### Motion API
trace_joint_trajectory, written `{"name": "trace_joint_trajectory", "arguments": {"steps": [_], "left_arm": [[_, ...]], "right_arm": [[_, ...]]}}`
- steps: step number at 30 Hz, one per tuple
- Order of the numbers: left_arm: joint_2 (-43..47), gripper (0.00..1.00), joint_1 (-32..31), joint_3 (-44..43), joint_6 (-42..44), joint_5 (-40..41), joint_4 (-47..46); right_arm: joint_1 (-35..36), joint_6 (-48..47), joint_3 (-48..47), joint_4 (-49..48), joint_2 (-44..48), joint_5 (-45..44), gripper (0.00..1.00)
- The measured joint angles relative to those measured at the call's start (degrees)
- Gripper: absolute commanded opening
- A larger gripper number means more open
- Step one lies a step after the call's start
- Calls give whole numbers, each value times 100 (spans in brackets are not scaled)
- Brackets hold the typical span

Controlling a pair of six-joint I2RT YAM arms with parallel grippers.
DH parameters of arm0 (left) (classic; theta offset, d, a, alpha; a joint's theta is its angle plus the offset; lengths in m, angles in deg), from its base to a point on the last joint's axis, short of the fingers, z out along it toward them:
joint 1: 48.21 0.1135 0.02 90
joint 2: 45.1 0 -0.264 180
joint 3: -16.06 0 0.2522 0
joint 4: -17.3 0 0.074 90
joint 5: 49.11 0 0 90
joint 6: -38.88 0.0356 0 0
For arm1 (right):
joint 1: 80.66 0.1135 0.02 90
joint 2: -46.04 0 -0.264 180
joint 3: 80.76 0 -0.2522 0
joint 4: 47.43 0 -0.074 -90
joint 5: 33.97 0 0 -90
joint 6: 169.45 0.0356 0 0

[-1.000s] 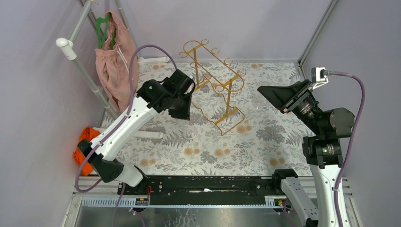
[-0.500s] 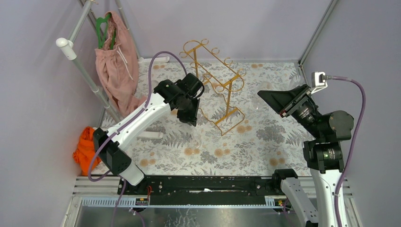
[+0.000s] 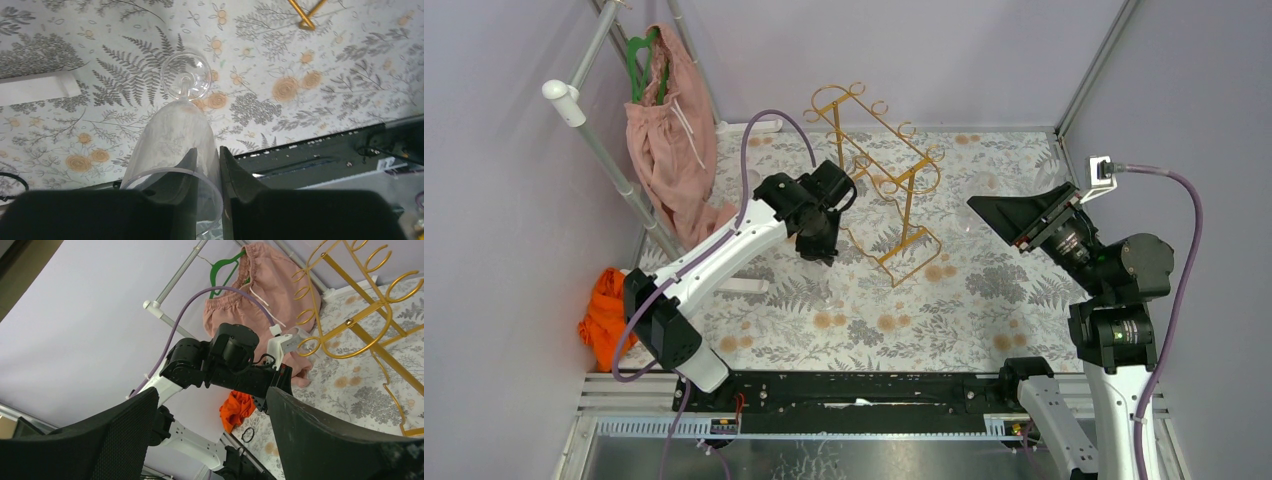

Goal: Take the wine glass off the wine glass rack

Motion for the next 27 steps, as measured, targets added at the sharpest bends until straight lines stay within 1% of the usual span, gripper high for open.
{"name": "trace_joint_trajectory", "arguments": {"steps": [5, 10, 27], "left_arm": [[2, 0, -7, 136, -111, 356, -74], [2, 0, -31, 238, -173, 546, -175], [0, 0, -39, 262, -238, 684, -326]], "right_arm": [[0, -50, 0, 105, 2, -96, 92], [0, -90, 0, 142, 2, -105, 95], [0, -153, 0, 144, 4, -138, 97]]}}
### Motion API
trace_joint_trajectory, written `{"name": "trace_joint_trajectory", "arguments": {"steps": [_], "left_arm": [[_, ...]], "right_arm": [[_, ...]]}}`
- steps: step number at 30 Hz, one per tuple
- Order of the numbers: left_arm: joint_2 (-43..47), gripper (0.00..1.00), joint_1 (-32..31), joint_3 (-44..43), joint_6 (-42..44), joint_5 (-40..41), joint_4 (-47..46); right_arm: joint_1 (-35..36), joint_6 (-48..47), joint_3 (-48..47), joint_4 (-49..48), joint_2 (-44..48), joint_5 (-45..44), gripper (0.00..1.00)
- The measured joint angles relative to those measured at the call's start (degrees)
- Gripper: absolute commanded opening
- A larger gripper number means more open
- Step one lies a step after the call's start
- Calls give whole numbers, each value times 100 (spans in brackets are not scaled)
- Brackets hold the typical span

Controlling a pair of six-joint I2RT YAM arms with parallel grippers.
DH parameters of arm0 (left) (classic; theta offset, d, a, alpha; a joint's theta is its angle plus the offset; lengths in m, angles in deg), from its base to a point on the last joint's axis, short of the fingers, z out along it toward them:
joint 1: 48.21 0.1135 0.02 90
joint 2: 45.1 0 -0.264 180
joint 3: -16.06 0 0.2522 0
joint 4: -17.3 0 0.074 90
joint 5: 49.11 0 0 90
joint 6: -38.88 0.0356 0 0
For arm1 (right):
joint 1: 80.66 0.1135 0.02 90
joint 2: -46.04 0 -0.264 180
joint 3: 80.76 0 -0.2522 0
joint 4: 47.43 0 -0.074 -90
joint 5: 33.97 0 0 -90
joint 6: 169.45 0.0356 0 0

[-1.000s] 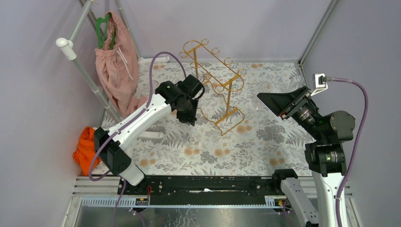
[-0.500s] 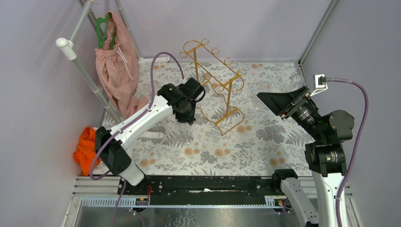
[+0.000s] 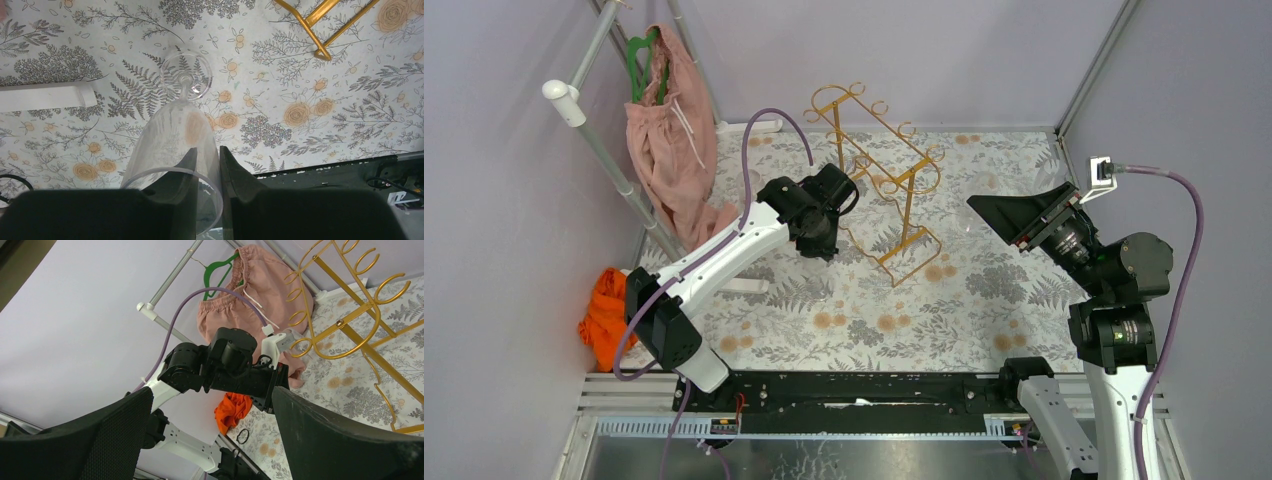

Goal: Take the wine glass off the wine glass rack

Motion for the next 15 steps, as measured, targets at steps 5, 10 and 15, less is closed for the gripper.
{"name": "trace_joint_trajectory", "arguments": {"steps": [5, 10, 15], "left_arm": [[0, 0, 0, 0, 2, -26, -7], [-44, 0, 0, -2, 7, -227, -24], [-87, 0, -7, -2, 9, -369, -79]], "right_arm": [[0, -17, 0, 0, -9, 0, 98], [0, -22, 0, 0, -17, 0, 98], [0, -24, 0, 0, -31, 0, 98]]}}
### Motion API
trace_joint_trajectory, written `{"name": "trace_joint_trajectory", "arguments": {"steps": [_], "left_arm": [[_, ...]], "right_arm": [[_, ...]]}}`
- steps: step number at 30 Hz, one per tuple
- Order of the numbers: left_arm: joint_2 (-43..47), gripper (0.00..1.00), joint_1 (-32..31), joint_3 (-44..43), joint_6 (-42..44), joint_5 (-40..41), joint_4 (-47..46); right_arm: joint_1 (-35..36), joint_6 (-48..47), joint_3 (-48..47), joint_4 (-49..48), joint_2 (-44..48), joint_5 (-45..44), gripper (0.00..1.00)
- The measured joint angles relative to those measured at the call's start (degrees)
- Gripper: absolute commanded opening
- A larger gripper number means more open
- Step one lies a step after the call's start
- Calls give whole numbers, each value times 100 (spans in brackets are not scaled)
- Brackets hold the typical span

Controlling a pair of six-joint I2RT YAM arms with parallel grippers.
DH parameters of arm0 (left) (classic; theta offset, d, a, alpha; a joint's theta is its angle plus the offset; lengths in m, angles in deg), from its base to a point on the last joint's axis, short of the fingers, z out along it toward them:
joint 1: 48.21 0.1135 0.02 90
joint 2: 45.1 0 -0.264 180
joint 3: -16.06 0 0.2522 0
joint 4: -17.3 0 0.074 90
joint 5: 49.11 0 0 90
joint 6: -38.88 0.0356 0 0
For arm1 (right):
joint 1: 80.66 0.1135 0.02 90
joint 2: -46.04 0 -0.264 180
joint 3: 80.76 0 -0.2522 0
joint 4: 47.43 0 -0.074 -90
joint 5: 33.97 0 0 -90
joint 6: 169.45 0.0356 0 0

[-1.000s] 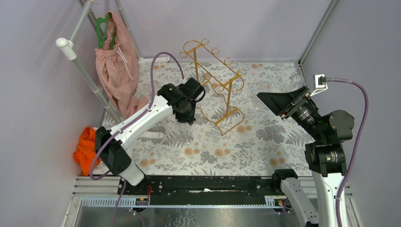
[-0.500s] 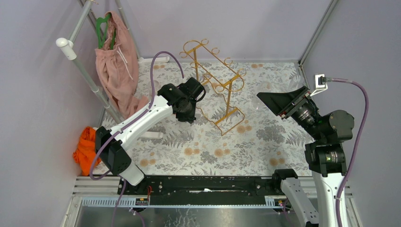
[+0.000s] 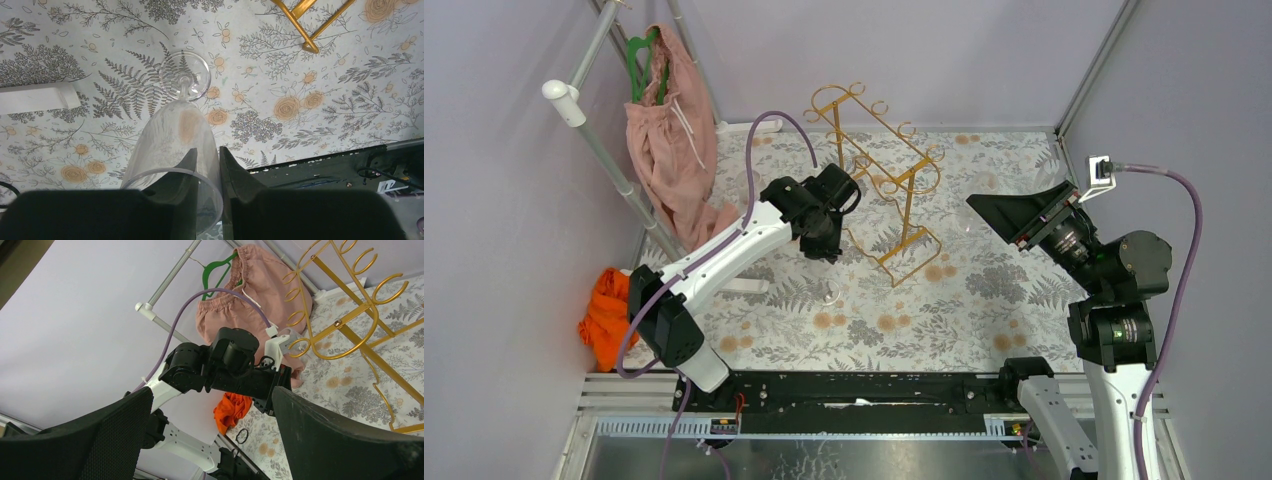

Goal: Take the wine glass off the wine glass rack

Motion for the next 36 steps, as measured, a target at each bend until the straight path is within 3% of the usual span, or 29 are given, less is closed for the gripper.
{"name": "trace_joint_trajectory", "arguments": {"steps": [9, 19, 25, 36], "left_arm": [[-2, 2, 0, 0, 4, -48, -44], [0, 36, 0, 13, 81, -98, -61], [35, 46, -15, 11, 85, -188, -170], [83, 49, -26, 9, 83, -120, -129]], "right_arm": [[0, -13, 0, 0, -4, 0, 98], [0, -13, 7, 0, -4, 0, 98], [0, -13, 9, 0, -4, 0, 99], [0, -13, 59, -7, -4, 0, 100]]}}
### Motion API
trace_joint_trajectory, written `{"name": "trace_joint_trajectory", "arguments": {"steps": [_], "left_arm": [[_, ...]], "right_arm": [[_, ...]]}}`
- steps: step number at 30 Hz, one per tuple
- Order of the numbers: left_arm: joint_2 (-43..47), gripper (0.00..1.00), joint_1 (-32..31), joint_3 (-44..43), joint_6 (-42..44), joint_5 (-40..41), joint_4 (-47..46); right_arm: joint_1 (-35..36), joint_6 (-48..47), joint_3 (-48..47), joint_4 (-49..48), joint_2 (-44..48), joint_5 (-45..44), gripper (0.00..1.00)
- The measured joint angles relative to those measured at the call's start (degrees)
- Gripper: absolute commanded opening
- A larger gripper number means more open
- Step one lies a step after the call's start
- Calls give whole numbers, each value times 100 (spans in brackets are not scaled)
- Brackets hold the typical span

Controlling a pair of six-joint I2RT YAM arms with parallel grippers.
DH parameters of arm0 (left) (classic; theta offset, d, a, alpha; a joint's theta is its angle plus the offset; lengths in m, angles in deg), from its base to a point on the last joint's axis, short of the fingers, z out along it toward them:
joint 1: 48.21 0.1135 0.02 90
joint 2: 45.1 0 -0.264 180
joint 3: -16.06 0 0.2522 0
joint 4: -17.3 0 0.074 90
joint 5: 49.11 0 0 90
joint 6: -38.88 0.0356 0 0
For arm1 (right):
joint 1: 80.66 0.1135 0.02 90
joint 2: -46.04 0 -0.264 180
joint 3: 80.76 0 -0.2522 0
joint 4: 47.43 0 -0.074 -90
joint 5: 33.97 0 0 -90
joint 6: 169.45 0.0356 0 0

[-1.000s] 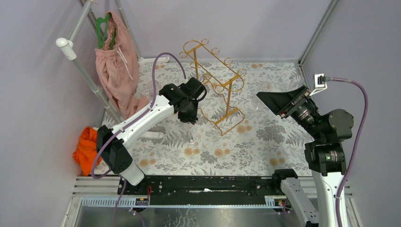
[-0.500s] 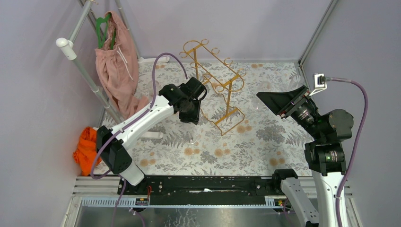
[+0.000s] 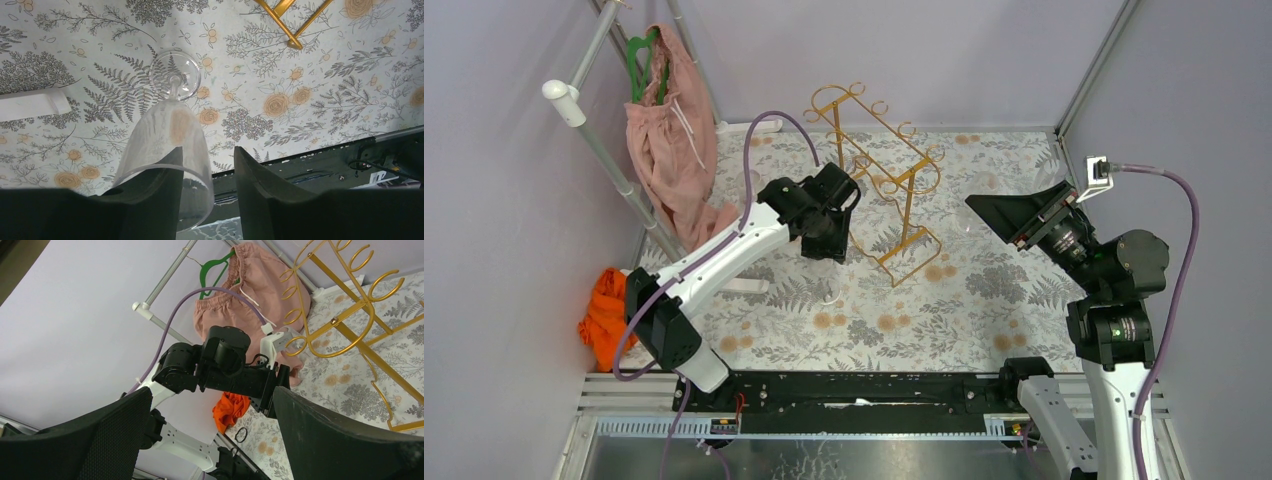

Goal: Take the wine glass off the wine glass rack

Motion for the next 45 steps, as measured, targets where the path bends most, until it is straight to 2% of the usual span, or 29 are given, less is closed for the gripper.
{"name": "trace_joint_trajectory", "arguments": {"steps": [14, 24, 29, 40, 43, 44, 45], "left_arm": [[254, 50, 0, -693, -4, 127, 245], [669, 52, 0, -2173, -96, 649, 474], [1279, 53, 0, -2356, -118, 1132, 251], [2889, 49, 0, -647, -74, 2507, -1397], [3436, 49, 0, 140, 74, 2900, -1985], [3897, 49, 0, 767, 210, 3156, -2424], [3971, 49, 0, 861, 229, 3198, -2479]], "right_arm": [[0, -63, 46, 15, 44, -103, 100], [0, -831, -385, 1036, 256, -1086, 100], [0, -1106, -518, 1342, 404, -1580, 100], [0, -1491, -623, 1744, 334, -2083, 100], [0, -1679, -634, 1873, 302, -2225, 100], [0, -1768, -645, 1943, 297, -2288, 100], [0, -1862, -662, 2022, 289, -2376, 100]]}}
